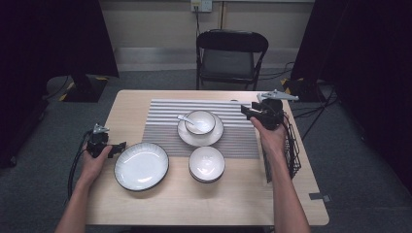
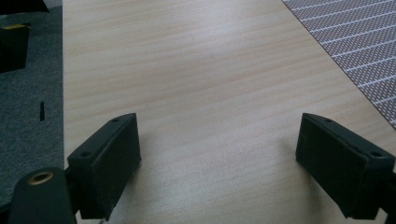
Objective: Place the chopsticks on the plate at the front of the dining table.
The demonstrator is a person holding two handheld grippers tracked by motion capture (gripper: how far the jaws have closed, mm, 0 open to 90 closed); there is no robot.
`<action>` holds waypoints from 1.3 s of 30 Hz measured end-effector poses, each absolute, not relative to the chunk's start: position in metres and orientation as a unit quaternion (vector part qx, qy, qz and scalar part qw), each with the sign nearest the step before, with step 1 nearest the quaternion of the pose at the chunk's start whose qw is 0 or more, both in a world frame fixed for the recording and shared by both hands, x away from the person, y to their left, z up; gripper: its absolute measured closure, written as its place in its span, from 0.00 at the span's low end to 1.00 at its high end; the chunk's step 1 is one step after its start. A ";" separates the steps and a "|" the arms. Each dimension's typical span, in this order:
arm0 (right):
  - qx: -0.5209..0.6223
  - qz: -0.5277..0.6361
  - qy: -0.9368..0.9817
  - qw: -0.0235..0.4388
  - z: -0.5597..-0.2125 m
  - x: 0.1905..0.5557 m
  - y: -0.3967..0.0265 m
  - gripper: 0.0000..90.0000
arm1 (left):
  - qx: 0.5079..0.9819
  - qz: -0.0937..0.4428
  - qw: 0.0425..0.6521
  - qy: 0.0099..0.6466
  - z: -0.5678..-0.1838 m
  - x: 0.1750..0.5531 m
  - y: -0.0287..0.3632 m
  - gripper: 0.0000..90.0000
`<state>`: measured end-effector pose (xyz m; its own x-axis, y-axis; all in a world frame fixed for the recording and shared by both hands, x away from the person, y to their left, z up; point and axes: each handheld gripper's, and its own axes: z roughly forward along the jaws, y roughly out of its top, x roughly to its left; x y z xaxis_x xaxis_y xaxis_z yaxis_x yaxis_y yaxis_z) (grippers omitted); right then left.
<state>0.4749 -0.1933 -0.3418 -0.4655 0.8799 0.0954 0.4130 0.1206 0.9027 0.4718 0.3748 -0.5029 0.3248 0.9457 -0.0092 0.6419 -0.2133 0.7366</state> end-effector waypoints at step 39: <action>0.509 0.437 0.704 0.232 -0.353 0.494 -0.229 0.49 | 0.744 0.230 0.330 0.533 -0.503 0.472 0.375 0.15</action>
